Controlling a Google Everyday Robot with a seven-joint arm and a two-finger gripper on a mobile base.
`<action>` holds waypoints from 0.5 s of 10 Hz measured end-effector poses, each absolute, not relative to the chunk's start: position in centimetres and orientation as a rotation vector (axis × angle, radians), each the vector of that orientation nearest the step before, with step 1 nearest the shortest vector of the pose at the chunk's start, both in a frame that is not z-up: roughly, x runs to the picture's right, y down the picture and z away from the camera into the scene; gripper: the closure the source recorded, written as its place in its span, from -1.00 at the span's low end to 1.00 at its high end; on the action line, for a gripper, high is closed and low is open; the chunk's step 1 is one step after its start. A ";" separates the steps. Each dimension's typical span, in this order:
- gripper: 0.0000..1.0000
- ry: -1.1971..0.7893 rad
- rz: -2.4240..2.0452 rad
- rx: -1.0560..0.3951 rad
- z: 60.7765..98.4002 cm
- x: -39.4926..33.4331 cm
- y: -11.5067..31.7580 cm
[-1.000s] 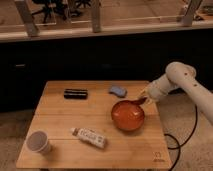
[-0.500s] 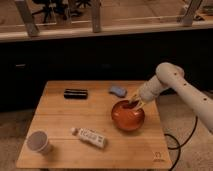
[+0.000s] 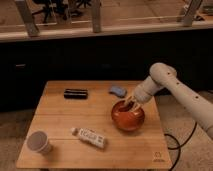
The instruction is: Place the pepper in the ceramic bowl
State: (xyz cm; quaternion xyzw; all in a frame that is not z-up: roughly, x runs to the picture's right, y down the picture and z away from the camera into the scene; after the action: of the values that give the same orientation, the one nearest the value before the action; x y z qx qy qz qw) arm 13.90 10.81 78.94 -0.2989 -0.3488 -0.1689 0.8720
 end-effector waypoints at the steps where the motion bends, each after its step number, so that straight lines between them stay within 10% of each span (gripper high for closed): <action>1: 1.00 -0.733 -0.354 -0.630 79.0 13.9 10.9; 5: 0.60 -0.746 -0.354 -0.666 79.1 13.8 11.1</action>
State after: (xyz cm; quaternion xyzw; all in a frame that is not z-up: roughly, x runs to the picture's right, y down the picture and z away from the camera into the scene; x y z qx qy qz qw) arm 13.80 11.10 79.13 -0.3177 -0.3556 -0.1690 0.8626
